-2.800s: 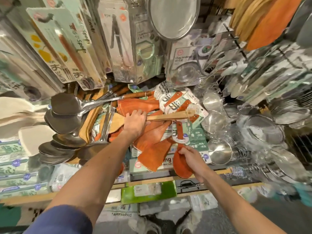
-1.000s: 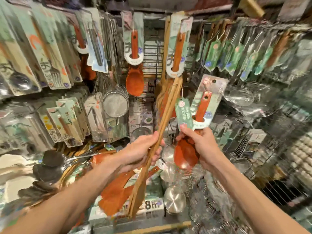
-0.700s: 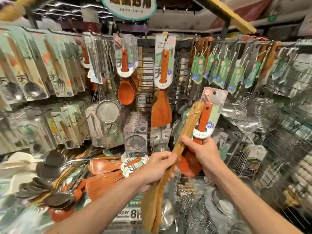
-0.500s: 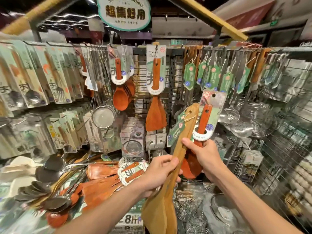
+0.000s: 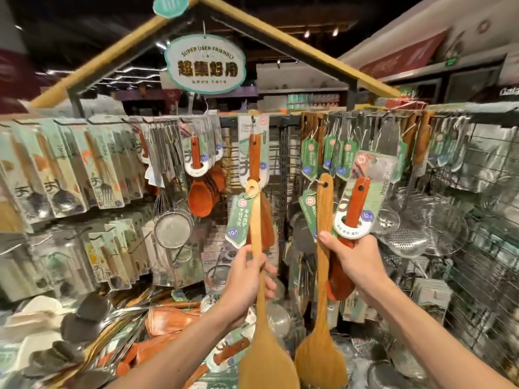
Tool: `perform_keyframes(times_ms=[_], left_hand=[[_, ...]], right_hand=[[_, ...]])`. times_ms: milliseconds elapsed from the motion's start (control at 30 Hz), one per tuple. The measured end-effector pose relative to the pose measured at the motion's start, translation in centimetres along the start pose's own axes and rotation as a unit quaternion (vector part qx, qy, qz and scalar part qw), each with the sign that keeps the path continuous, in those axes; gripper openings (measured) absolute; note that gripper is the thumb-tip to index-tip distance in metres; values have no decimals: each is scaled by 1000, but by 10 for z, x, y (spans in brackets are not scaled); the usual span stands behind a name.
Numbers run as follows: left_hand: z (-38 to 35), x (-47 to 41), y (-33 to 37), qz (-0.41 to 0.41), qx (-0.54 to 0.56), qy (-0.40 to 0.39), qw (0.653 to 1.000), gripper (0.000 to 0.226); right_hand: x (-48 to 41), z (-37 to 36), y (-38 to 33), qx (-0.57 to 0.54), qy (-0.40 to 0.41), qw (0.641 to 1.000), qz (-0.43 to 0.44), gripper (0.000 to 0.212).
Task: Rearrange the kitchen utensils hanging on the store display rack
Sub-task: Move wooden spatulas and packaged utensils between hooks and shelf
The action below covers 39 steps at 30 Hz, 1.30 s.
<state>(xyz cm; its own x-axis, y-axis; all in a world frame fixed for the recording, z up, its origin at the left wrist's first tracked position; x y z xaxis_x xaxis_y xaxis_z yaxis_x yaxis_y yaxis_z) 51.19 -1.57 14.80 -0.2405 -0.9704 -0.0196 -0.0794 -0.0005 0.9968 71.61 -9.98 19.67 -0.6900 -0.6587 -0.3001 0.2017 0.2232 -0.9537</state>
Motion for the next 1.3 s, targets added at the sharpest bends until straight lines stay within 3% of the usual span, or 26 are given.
perform_keyframes(times_ms=[133,267,433,600,833,1133,1300], left_hand=[[15,-18,3,17,10,36,999,11],[22,-37,19,-12,-23,51,998,39],[17,-57,59,-91,-70,53,992,36],[6,-71,94,-146,-55,34,987,16],[-3,-88,136,-214,-53,66,973,21],[-8,-113,149,-213,-77,88,970,27],[-11,-121,146,-223,-104,100,964,29]], right_hand=[[-10,-5,-8,2,1,1000,17,20],[-17,-13,-18,-3,-2,999,33,9],[-27,-21,-35,-12,-5,999,51,13],[-34,-26,-51,-16,-1,997,71,20],[-41,-46,-66,-16,-3,996,87,13],[-39,-64,-63,-15,-11,999,50,8],[-39,-57,-65,-12,-5,997,74,8]])
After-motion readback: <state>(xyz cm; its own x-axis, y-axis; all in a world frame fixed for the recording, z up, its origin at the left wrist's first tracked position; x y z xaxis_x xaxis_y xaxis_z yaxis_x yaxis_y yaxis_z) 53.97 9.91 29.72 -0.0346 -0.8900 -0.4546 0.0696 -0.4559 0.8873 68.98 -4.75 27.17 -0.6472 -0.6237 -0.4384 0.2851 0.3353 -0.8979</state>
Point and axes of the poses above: each hand's wrist, its own x-axis away from the middle knuckle, its own z-axis out of the back of the hand, y = z × x, the point moved 8 cm from there along -x, towards the middle knuckle, and after that the axes turned 8 degrees about y, right-handed, at the moved point
